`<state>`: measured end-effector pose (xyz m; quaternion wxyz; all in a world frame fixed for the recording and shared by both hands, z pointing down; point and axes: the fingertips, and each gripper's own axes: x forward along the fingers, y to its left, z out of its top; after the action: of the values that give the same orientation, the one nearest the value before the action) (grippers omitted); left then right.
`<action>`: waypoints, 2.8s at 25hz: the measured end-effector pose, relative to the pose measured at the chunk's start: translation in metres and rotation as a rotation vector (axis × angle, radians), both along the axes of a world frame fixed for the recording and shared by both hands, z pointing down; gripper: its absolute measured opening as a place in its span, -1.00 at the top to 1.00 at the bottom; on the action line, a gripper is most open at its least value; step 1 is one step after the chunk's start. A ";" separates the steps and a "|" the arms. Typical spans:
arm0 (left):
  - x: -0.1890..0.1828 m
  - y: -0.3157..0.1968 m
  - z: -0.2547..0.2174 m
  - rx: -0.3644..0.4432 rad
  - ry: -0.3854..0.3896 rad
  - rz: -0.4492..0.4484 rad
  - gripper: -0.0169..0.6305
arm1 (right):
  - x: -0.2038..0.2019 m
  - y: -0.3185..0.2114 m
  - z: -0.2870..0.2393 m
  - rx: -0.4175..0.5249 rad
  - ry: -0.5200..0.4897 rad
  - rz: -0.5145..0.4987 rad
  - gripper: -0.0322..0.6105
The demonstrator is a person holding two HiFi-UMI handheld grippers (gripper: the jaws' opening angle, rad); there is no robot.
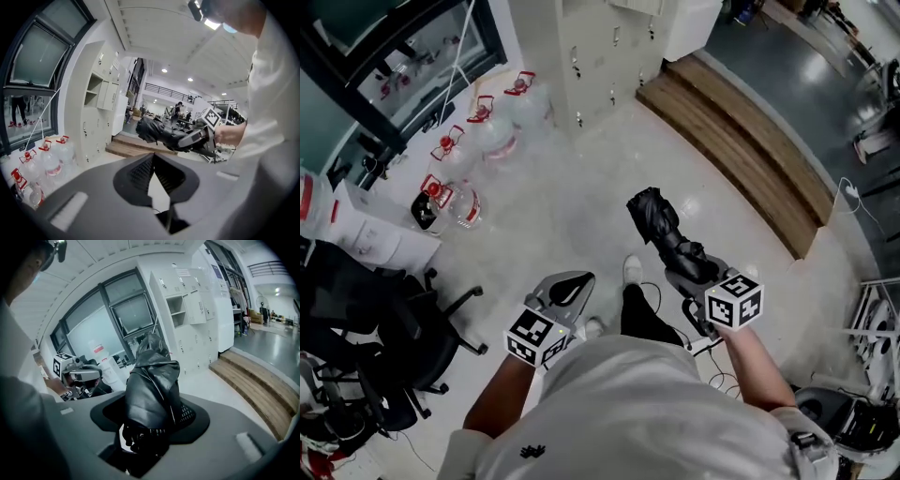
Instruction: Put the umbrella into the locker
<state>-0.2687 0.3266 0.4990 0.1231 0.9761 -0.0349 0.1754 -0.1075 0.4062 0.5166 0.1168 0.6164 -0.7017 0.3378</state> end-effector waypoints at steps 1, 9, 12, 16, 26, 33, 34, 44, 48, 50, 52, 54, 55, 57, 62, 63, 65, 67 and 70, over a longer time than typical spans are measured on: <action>0.008 -0.010 0.001 0.000 -0.003 -0.007 0.77 | 0.010 -0.012 0.000 0.003 0.004 -0.008 0.14; 0.124 -0.074 -0.023 0.026 -0.017 -0.035 0.77 | 0.119 -0.108 -0.019 0.028 0.048 -0.096 0.14; 0.163 -0.100 -0.030 0.044 -0.010 -0.055 0.77 | 0.156 -0.139 -0.027 0.032 0.073 -0.131 0.14; 0.206 -0.124 -0.033 0.063 -0.011 -0.079 0.77 | 0.201 -0.175 -0.027 0.041 0.077 -0.154 0.14; 0.260 -0.212 -0.030 0.032 -0.008 -0.102 0.77 | 0.260 -0.279 -0.024 0.032 0.068 -0.160 0.14; 0.285 -0.314 -0.038 0.029 0.032 -0.067 0.77 | 0.288 -0.371 -0.035 0.016 0.101 -0.115 0.14; 0.289 -0.328 -0.042 0.039 0.036 -0.055 0.77 | 0.293 -0.386 -0.039 0.017 0.110 -0.109 0.14; 0.284 -0.463 -0.050 0.125 0.017 -0.033 0.77 | 0.327 -0.536 -0.047 0.033 0.129 -0.051 0.14; 0.289 -0.492 -0.055 0.104 0.045 -0.075 0.77 | 0.343 -0.591 -0.050 0.026 0.137 -0.062 0.14; 0.293 -0.507 -0.055 0.105 0.047 -0.091 0.77 | 0.351 -0.622 -0.055 0.030 0.150 -0.072 0.14; 0.297 -0.523 -0.056 0.110 0.045 -0.111 0.77 | 0.359 -0.652 -0.058 0.036 0.159 -0.083 0.14; 0.304 -0.540 -0.058 0.119 0.048 -0.140 0.77 | 0.366 -0.684 -0.060 0.043 0.161 -0.103 0.14; 0.309 -0.551 -0.061 0.123 0.051 -0.161 0.77 | 0.370 -0.701 -0.060 0.045 0.162 -0.118 0.14; 0.321 -0.574 -0.065 0.126 0.046 -0.209 0.77 | 0.379 -0.733 -0.061 0.039 0.167 -0.148 0.14; 0.344 -0.620 -0.074 0.136 0.037 -0.311 0.77 | 0.406 -0.805 -0.059 0.028 0.193 -0.208 0.14; 0.348 -0.628 -0.074 0.139 0.038 -0.330 0.77 | 0.409 -0.819 -0.058 0.028 0.201 -0.220 0.14; 0.356 -0.643 -0.074 0.139 0.032 -0.365 0.77 | 0.416 -0.847 -0.054 0.026 0.209 -0.244 0.14; 0.364 -0.656 -0.074 0.138 0.024 -0.397 0.77 | 0.422 -0.876 -0.049 0.019 0.211 -0.265 0.14; 0.370 -0.670 -0.073 0.139 0.012 -0.451 0.77 | 0.424 -0.913 -0.043 0.013 0.217 -0.292 0.14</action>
<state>0.1008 -0.3429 0.4258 0.0920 0.9509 -0.2631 0.1349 0.3165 -0.5071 0.4741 0.2357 0.5415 -0.7691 0.2443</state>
